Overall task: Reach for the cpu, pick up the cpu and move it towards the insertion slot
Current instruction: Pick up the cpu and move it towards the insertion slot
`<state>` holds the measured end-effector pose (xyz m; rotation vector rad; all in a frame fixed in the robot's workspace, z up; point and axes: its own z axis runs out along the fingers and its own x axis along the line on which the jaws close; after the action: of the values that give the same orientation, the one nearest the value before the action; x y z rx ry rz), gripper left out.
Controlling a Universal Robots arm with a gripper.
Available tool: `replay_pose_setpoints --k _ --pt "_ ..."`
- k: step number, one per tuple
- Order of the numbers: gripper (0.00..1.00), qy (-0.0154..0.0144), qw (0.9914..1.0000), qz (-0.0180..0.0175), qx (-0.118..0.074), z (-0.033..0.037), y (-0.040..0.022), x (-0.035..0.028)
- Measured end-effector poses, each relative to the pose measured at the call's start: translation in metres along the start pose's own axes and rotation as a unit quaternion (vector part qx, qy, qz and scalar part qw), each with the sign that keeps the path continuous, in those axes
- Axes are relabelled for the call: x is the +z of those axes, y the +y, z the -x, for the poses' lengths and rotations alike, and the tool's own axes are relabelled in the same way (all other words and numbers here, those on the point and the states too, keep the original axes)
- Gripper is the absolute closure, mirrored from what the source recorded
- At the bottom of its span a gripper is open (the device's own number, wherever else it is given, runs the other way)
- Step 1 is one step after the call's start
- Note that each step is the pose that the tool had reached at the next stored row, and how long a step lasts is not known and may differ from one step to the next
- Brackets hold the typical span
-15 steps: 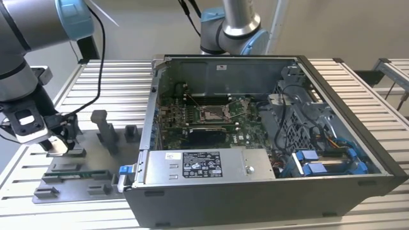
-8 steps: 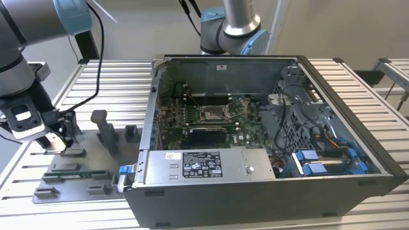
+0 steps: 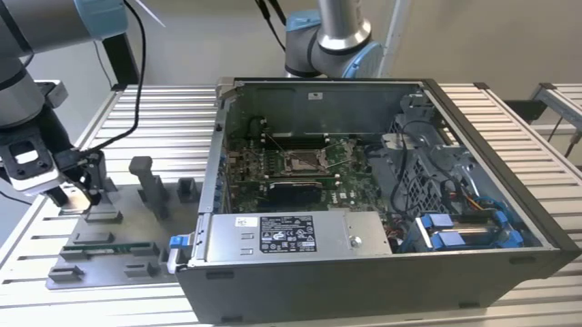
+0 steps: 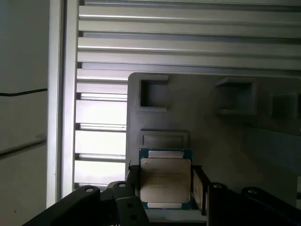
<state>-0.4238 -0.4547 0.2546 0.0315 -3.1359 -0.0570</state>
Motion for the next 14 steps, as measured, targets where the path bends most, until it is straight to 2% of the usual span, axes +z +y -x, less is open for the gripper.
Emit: replay_pose_setpoints --k 14 --pt "1.0 0.0 1.0 0.0 0.0 -0.0001 0.0009 -0.0254"
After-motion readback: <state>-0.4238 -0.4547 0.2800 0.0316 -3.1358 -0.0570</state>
